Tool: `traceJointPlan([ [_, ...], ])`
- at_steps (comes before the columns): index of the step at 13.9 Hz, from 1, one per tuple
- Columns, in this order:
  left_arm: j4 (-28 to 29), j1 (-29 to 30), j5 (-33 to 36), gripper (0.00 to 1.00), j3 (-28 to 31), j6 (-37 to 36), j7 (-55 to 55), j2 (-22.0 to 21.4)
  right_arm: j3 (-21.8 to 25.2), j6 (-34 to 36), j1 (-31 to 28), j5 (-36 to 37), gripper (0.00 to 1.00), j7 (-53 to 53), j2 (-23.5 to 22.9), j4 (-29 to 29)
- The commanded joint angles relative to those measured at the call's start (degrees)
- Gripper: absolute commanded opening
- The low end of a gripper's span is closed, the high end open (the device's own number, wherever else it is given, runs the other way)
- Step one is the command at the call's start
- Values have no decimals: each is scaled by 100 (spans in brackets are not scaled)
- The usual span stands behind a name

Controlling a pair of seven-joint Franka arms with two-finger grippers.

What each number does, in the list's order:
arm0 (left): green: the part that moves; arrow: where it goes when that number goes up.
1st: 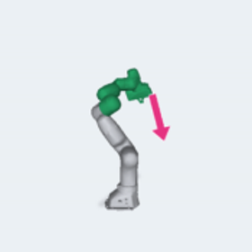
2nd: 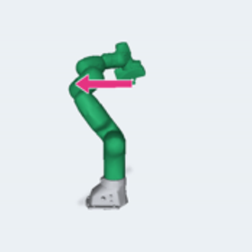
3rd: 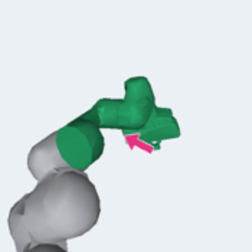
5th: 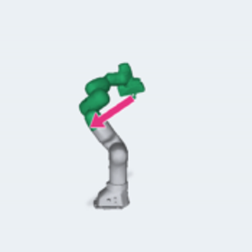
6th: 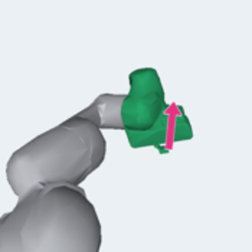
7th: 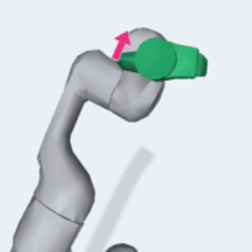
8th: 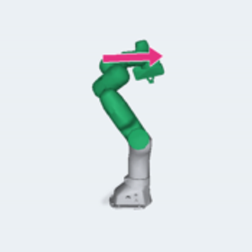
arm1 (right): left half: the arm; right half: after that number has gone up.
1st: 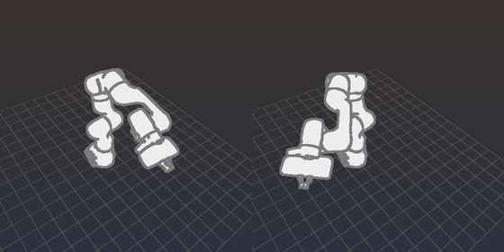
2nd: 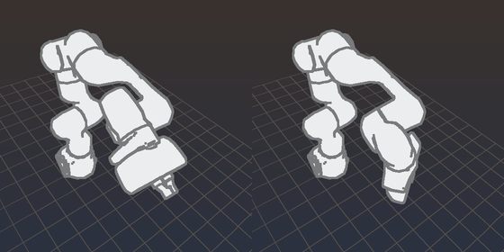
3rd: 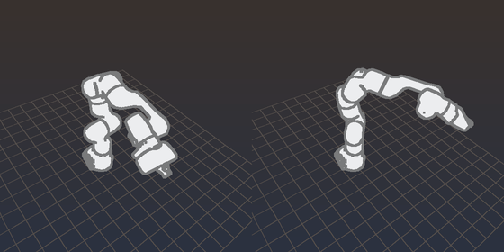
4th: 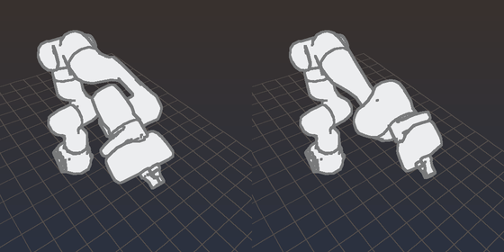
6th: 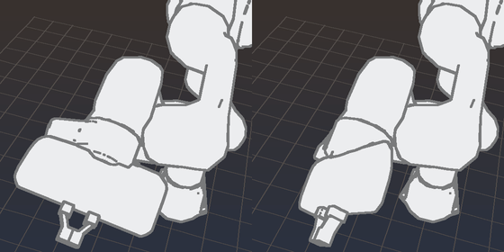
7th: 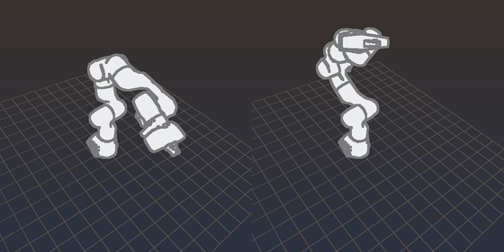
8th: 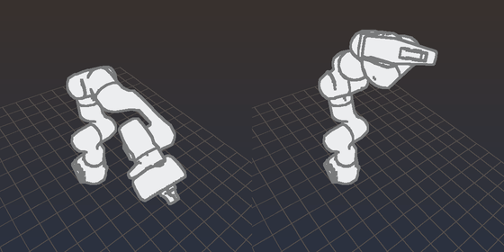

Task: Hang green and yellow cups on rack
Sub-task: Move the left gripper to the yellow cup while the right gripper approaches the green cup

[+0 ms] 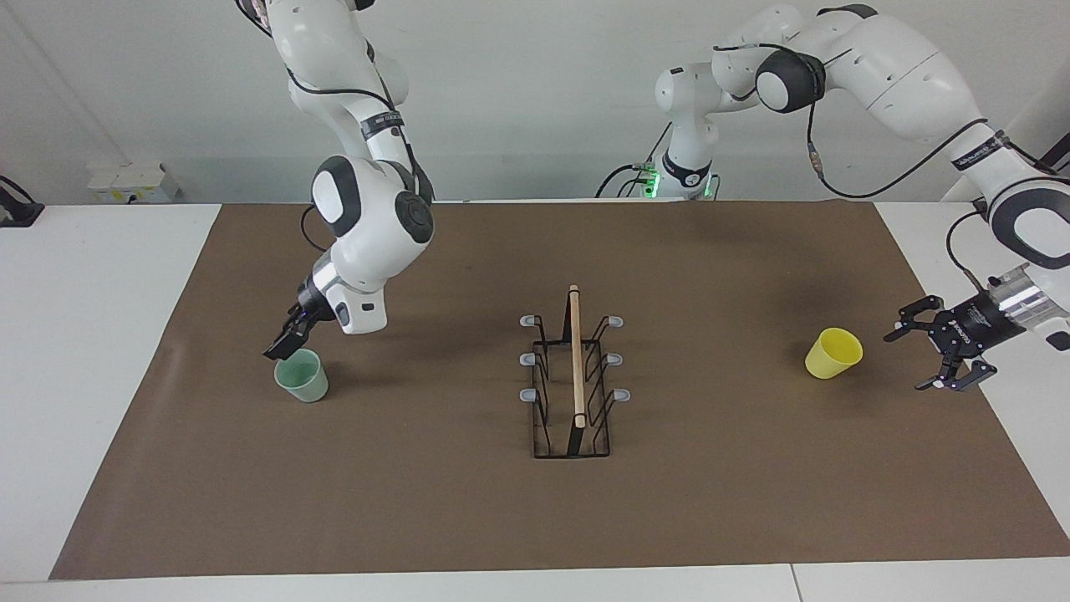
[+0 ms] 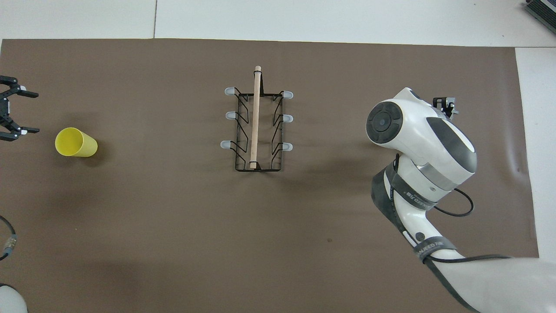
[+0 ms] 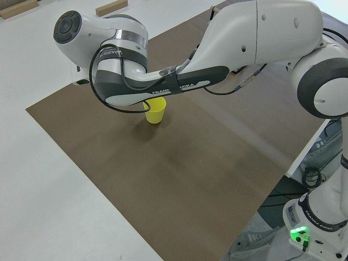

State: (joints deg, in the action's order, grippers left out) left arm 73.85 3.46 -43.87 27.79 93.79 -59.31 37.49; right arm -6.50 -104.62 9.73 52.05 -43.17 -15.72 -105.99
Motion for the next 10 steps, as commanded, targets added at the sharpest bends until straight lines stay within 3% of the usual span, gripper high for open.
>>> traceJointPlan([
  [1,154,252,-646,100,42,208,-116,215,-18,72,257,217,100,80,-491,253],
  [6,1770,182,-1141,100,235,412,-161,-381,-27,-32,310,358,100,545,-993,299],
  [10,2729,76,-1500,100,236,666,548,-759,-27,-164,337,358,100,907,-1152,167],
])
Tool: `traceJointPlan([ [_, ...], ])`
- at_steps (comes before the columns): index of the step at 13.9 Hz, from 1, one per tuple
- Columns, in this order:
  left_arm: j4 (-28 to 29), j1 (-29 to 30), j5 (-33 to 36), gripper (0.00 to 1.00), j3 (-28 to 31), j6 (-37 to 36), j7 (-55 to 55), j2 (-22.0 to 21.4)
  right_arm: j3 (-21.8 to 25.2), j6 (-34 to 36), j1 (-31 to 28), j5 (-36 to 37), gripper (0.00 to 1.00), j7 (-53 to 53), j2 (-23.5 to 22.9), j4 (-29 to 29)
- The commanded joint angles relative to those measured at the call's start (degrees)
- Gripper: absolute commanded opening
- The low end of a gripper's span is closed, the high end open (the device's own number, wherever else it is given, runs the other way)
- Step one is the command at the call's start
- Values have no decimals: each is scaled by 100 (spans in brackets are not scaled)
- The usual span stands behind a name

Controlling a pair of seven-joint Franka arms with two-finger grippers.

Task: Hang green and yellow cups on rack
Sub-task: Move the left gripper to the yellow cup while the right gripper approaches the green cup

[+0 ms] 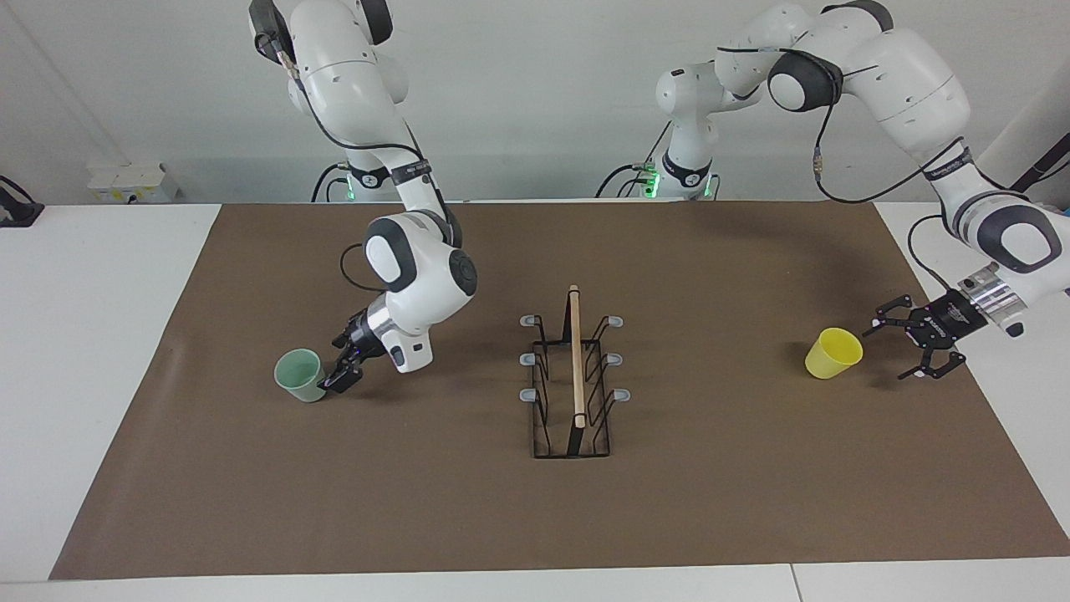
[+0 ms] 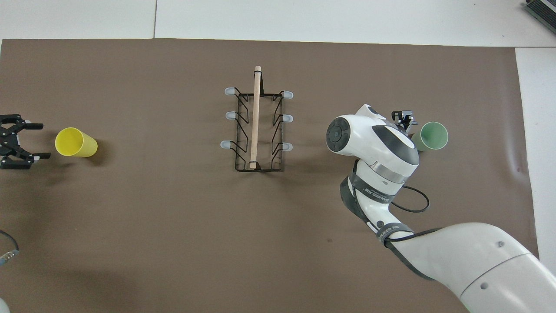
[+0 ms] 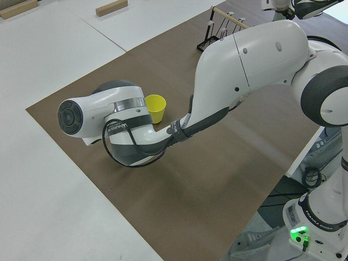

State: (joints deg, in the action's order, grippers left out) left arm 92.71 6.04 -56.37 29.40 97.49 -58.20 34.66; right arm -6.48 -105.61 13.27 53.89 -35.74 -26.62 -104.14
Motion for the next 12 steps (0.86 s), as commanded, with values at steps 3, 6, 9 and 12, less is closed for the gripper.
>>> traceJointPlan([
  [3,1599,-463,-822,100,74,849,696,-653,-20,-346,18,323,100,322,-107,-308],
  [6,1882,-691,-1358,100,65,1211,723,-741,-20,-241,123,850,100,331,-282,-441],
  [9,2137,-867,-1841,100,48,1457,731,-785,-20,-66,176,1455,100,296,-344,-616],
  [12,2181,-956,-1957,100,22,1475,853,-794,-20,-56,115,2097,100,279,-344,-906],
])
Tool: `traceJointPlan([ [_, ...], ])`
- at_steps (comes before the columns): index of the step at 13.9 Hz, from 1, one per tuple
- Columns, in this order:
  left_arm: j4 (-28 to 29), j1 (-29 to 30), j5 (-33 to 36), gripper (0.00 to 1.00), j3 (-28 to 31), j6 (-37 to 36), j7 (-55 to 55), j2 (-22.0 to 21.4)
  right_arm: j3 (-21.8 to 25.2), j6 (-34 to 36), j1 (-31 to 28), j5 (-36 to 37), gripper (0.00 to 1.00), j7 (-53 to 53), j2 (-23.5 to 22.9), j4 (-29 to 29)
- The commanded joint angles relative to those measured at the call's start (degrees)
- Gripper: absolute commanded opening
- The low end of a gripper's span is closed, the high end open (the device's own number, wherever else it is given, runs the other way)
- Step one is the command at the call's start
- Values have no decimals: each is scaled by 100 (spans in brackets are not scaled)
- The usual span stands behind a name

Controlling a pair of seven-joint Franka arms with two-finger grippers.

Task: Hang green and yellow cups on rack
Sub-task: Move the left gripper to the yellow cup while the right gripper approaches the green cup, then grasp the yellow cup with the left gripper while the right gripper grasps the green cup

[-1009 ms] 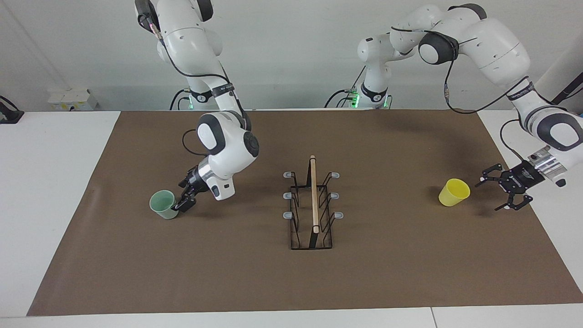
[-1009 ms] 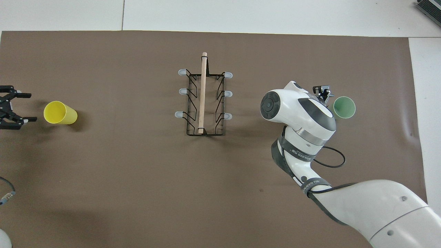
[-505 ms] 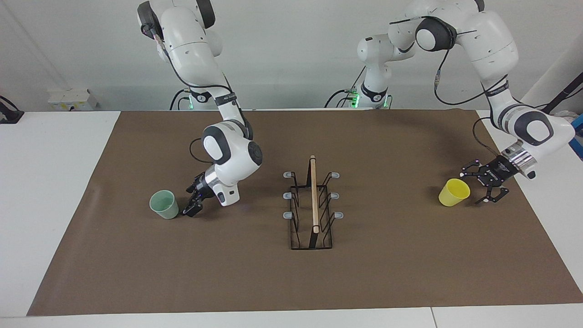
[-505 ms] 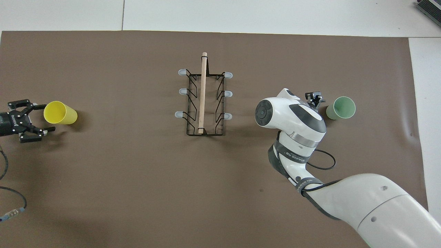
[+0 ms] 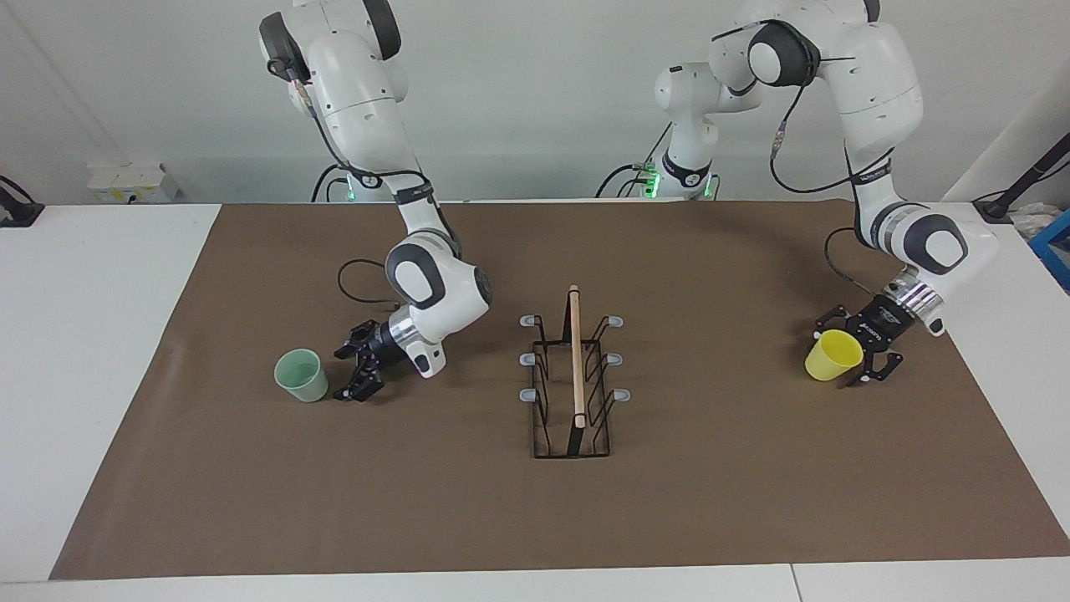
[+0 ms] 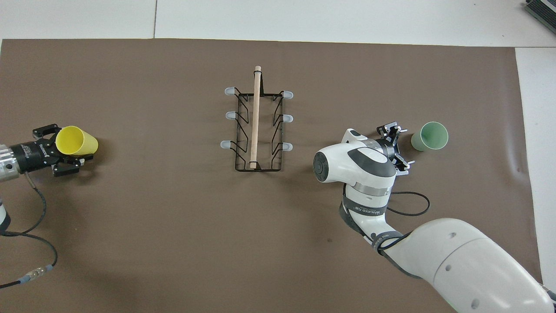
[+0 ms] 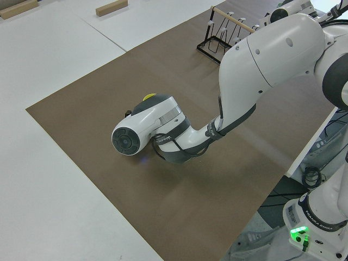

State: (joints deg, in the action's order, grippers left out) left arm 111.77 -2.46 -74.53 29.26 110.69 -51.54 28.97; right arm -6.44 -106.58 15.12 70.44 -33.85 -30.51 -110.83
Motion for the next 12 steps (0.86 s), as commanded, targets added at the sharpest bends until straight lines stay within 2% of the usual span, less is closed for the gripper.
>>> traceJointPlan([
  [1,267,-140,-141,100,36,146,258,-226,-24,41,-97,549,100,63,53,-290],
  [5,223,-298,-150,100,45,251,434,-252,-15,251,-114,629,100,-157,71,-290],
  [6,222,-351,-150,89,53,408,391,-304,3,260,-123,637,100,-157,71,-290],
  [7,240,-352,-150,40,45,444,460,-322,11,261,-132,681,100,-166,80,-299],
  [8,214,-352,-150,27,45,471,443,-348,12,261,-193,812,100,-166,80,-351],
  [9,196,-352,-150,2,53,488,434,-366,3,261,-237,970,100,-166,80,-387],
  [12,21,-352,-141,0,71,497,417,-384,-6,164,-386,1286,100,-148,89,-501],
])
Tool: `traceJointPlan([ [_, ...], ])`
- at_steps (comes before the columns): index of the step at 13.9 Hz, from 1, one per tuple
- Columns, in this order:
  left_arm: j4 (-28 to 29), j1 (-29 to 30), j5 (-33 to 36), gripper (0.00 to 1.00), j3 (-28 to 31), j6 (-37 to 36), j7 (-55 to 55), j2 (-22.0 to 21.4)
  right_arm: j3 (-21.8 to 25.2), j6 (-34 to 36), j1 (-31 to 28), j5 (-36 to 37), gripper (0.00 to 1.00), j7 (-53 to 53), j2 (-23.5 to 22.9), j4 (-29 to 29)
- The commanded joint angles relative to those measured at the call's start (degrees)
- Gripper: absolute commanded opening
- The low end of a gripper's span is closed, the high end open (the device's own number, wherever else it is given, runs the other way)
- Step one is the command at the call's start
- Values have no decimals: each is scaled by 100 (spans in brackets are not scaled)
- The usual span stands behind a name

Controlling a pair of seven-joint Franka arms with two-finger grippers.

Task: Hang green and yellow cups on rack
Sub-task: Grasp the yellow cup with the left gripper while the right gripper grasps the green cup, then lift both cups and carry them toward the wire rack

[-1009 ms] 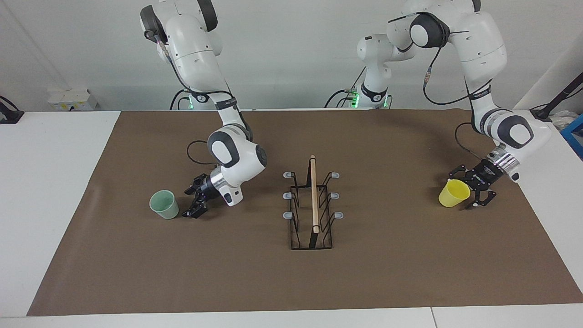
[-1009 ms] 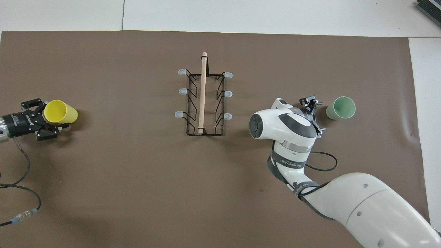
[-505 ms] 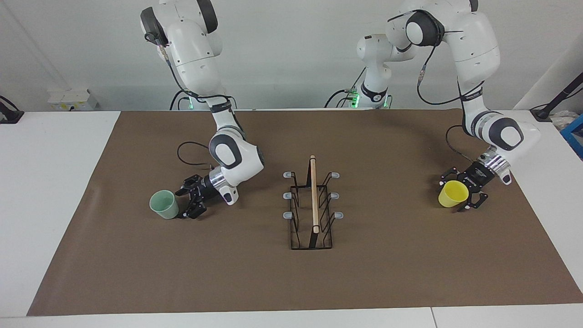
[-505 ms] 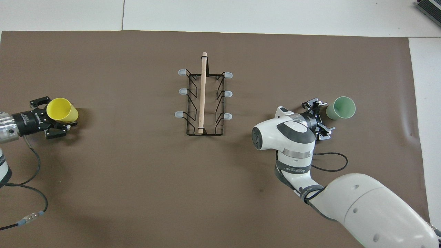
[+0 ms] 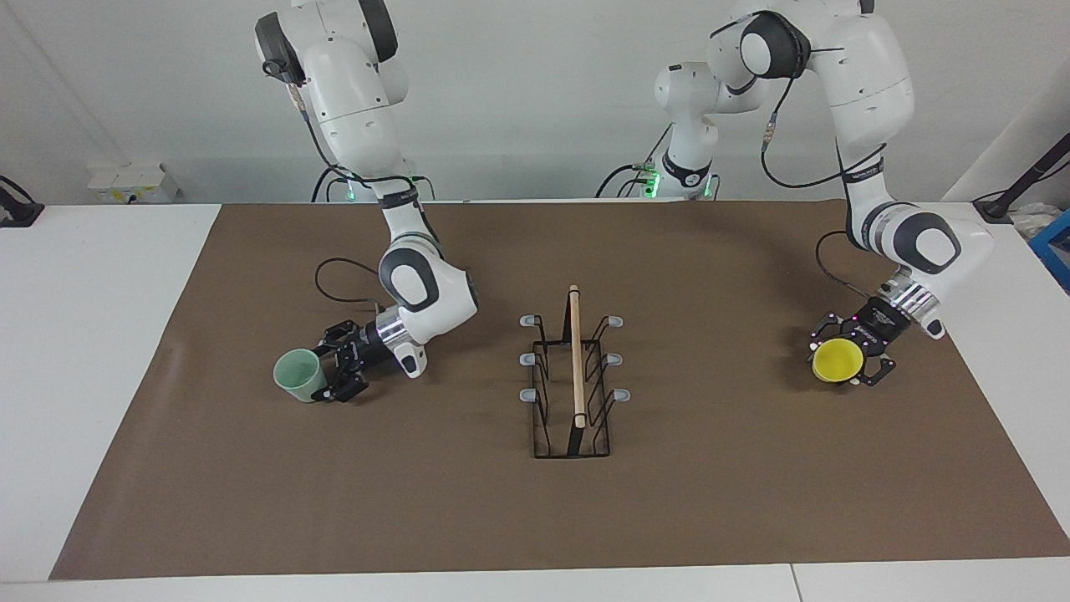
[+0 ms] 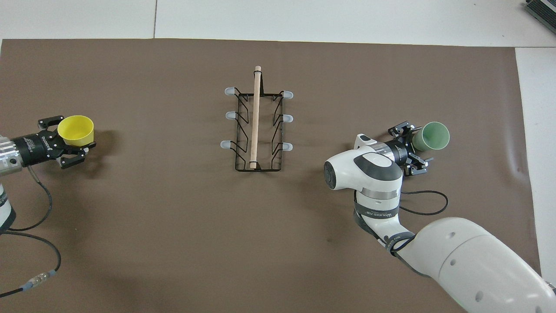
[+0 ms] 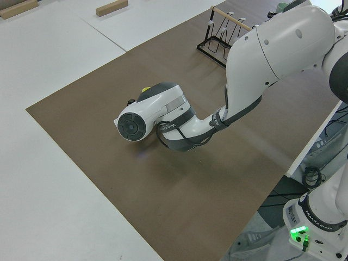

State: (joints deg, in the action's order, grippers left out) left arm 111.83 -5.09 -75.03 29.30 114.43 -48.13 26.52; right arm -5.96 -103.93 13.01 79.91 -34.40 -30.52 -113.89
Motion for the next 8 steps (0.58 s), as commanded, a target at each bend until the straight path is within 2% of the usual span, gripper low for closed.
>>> traceJointPlan([
  [1,-151,-89,-91,0,67,106,32,-156,-54,-162,-228,463,100,-84,90,-247],
  [5,-495,-98,311,0,84,35,-30,-410,-63,-338,-422,763,100,-67,90,-318],
  [6,-609,-124,601,0,76,36,-30,-498,-63,-339,-422,763,88,-75,81,-309],
  [7,-723,-211,987,0,67,36,-30,-612,-63,-339,-422,763,67,-93,81,-301],
  [8,-820,-299,1373,0,41,53,-48,-708,-63,-339,-422,763,53,-102,81,-292],
])
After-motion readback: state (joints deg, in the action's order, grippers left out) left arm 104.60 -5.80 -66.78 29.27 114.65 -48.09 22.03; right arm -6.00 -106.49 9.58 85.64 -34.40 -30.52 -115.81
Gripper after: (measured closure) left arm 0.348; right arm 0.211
